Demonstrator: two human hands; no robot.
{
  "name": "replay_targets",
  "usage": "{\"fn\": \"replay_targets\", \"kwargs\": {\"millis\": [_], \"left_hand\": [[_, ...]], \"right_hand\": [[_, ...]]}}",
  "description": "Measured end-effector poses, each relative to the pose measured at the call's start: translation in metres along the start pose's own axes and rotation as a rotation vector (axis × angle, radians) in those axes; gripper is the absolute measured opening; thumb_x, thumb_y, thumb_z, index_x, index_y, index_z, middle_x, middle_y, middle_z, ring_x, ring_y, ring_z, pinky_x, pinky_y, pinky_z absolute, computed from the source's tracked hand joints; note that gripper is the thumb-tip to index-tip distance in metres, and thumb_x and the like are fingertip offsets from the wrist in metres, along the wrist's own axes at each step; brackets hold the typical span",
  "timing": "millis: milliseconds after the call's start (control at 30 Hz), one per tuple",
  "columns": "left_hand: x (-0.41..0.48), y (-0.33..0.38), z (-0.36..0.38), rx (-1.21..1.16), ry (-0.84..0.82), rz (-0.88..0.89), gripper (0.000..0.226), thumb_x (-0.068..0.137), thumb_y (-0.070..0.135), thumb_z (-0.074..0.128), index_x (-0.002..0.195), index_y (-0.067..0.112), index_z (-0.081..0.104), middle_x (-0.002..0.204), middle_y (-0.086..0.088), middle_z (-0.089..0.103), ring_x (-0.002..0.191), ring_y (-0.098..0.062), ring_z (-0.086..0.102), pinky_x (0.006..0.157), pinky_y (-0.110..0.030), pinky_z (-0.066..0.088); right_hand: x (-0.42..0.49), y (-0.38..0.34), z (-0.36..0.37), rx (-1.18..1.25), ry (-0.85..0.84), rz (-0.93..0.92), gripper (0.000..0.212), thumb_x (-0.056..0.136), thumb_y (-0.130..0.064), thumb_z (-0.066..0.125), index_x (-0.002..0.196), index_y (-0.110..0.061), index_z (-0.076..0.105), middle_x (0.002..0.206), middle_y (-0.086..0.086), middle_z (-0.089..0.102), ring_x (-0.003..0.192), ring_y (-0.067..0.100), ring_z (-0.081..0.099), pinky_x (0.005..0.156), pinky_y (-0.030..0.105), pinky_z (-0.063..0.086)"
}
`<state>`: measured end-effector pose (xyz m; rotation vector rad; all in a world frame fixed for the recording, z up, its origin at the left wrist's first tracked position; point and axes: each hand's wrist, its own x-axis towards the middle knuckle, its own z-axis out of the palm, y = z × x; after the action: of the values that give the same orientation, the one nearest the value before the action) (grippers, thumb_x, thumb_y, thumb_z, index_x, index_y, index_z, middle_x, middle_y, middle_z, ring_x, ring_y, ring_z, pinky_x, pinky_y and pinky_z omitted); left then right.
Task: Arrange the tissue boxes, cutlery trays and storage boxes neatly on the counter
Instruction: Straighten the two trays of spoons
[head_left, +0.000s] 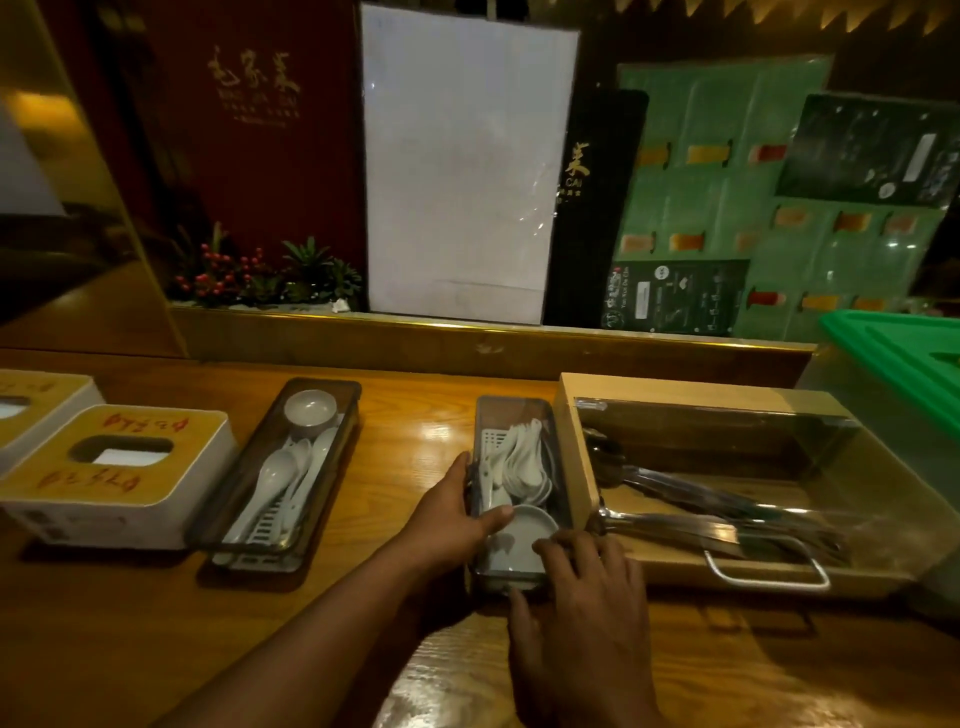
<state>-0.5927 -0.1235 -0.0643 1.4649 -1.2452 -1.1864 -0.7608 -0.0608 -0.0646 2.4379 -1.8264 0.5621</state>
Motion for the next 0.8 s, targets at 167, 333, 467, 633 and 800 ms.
{"fn": "replay_targets", "kwargs": {"millis": [167, 333, 467, 633, 800], "left_hand": [[-0.020, 0.004, -0.032, 0.274, 0.132, 0.100, 0.072, 0.088, 0.039, 0.071, 0.151, 0.028, 0.038, 0.151, 0.002, 0.047, 0.137, -0.017, 0.047, 0.103, -0.037, 0.050], [-0.050, 0.002, -0.111, 0.558, 0.239, 0.298, 0.051, 0.088, 0.039, 0.069, 0.136, 0.028, 0.057, 0.139, 0.007, 0.056, 0.125, -0.006, 0.052, 0.101, -0.029, 0.048], [-0.063, -0.011, -0.175, 0.599, 0.403, 0.318, 0.048, 0.087, 0.031, 0.073, 0.133, 0.026, 0.060, 0.135, 0.009, 0.058, 0.123, -0.007, 0.051, 0.093, -0.018, 0.037], [-0.072, -0.041, -0.225, 0.575, 0.372, 0.330, 0.054, 0.091, 0.036, 0.068, 0.142, 0.024, 0.052, 0.147, 0.004, 0.052, 0.134, -0.012, 0.048, 0.105, -0.027, 0.040], [-0.063, -0.050, -0.229, 0.527, 0.301, 0.394, 0.065, 0.094, 0.036, 0.063, 0.151, 0.026, 0.036, 0.159, 0.006, 0.033, 0.142, -0.005, 0.029, 0.110, -0.026, 0.028]], "right_hand": [[-0.002, -0.035, 0.000, 0.260, 0.068, -0.152, 0.037, 0.077, -0.048, 0.064, 0.107, -0.027, 0.065, 0.109, -0.003, 0.059, 0.101, 0.020, 0.050, 0.081, 0.039, 0.043], [0.005, -0.097, 0.025, 0.353, -0.031, -0.274, 0.039, 0.086, -0.047, 0.059, 0.121, -0.031, 0.056, 0.114, -0.006, 0.056, 0.103, 0.019, 0.049, 0.086, 0.037, 0.042], [0.021, -0.162, 0.043, 0.352, -0.134, -0.282, 0.063, 0.084, -0.055, 0.049, 0.143, -0.038, 0.035, 0.141, -0.003, 0.044, 0.125, 0.022, 0.041, 0.101, 0.038, 0.037], [0.041, -0.216, 0.062, 0.221, -0.175, -0.220, 0.079, 0.075, -0.063, 0.049, 0.148, -0.038, 0.033, 0.159, 0.008, 0.029, 0.144, 0.030, 0.025, 0.111, 0.045, 0.028], [0.041, -0.206, 0.066, 0.127, -0.087, -0.117, 0.065, 0.078, -0.064, 0.051, 0.136, -0.034, 0.053, 0.151, 0.004, 0.043, 0.137, 0.028, 0.037, 0.104, 0.048, 0.039]]}}
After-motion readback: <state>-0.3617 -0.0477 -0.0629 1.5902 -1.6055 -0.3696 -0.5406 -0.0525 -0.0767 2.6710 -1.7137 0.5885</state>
